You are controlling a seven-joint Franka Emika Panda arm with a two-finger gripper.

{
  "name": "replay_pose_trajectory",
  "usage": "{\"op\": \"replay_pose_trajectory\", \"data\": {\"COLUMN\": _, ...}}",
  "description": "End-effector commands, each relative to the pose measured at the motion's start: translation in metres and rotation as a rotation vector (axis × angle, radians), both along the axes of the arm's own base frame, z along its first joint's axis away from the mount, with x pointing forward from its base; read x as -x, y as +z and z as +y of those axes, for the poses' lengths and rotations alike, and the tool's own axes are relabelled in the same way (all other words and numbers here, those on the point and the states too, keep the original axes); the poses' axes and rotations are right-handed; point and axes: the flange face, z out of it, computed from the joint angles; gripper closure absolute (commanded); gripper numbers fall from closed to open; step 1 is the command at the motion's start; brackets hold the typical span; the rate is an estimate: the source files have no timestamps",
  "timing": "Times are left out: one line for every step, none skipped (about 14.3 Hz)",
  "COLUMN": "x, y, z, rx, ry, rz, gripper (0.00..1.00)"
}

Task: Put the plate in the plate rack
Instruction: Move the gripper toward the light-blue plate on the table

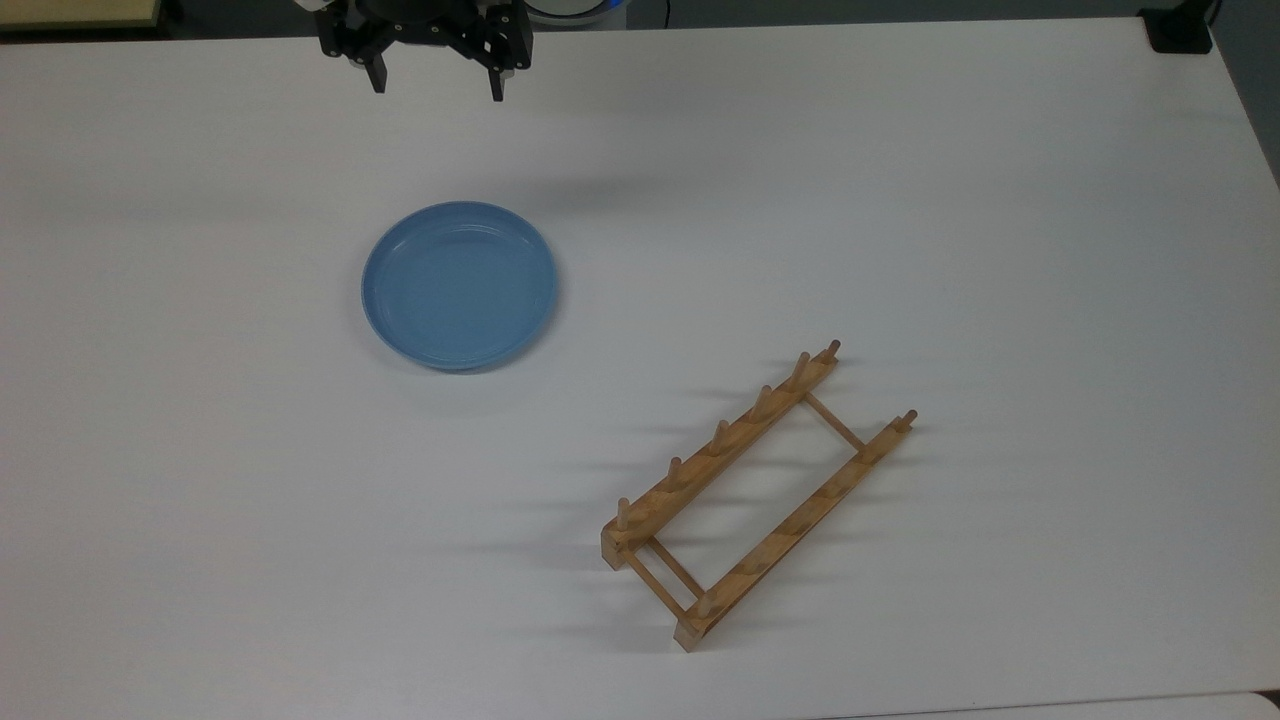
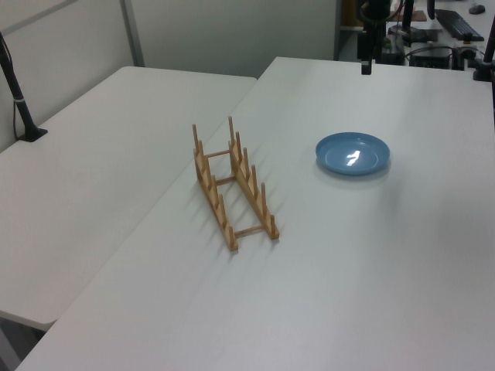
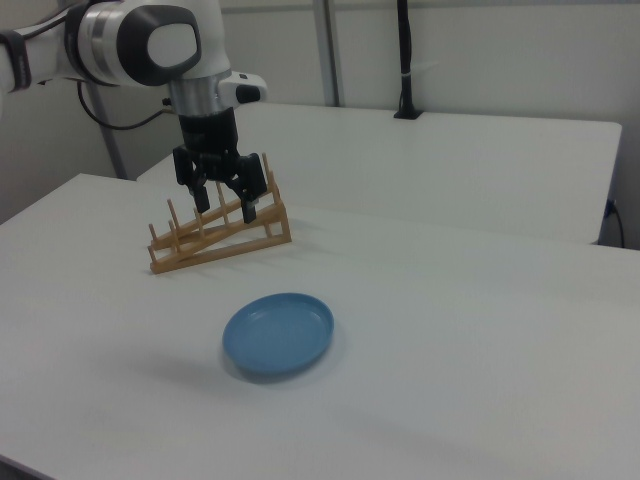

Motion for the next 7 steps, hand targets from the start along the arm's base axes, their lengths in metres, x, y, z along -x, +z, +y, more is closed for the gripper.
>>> {"op": "replay_pose_trajectory", "data": {"x": -0.0005, "y": -0.0018, "z": -0.0034, "rx": 0.023, "ry": -0.017, "rz": -0.020, "gripper": 0.00}}
{"op": "replay_pose_trajectory", "data": {"x": -0.0006, "y": -0.0018, "z": -0.0034, "rx": 0.023, "ry": -0.017, "rz": -0.021, "gripper": 0.00}}
{"op": "replay_pose_trajectory", "data": {"x": -0.0006, "y": -0.0018, "z": -0.0034, "rx": 0.023, "ry": -0.015, "rz": -0.020, "gripper": 0.00}}
{"op": "replay_pose_trajectory", "data": {"x": -0.0006, "y": -0.0018, "z": -0.0034, "rx": 0.023, "ry": -0.015, "rz": -0.020, "gripper": 0.00}}
{"op": "replay_pose_trajectory", "data": {"x": -0.0006, "y": -0.0018, "z": -0.0034, "rx": 0.023, "ry": -0.015, "rz": -0.020, "gripper": 0.00}}
{"op": "replay_pose_trajectory", "data": {"x": -0.0006, "y": -0.0018, "z": -0.0034, "rx": 0.023, "ry": -0.017, "rz": -0.021, "gripper": 0.00}}
{"op": "replay_pose_trajectory", "data": {"x": -0.0004, "y": -0.0019, "z": -0.0033, "rx": 0.022, "ry": -0.020, "rz": -0.019, "gripper": 0.00}}
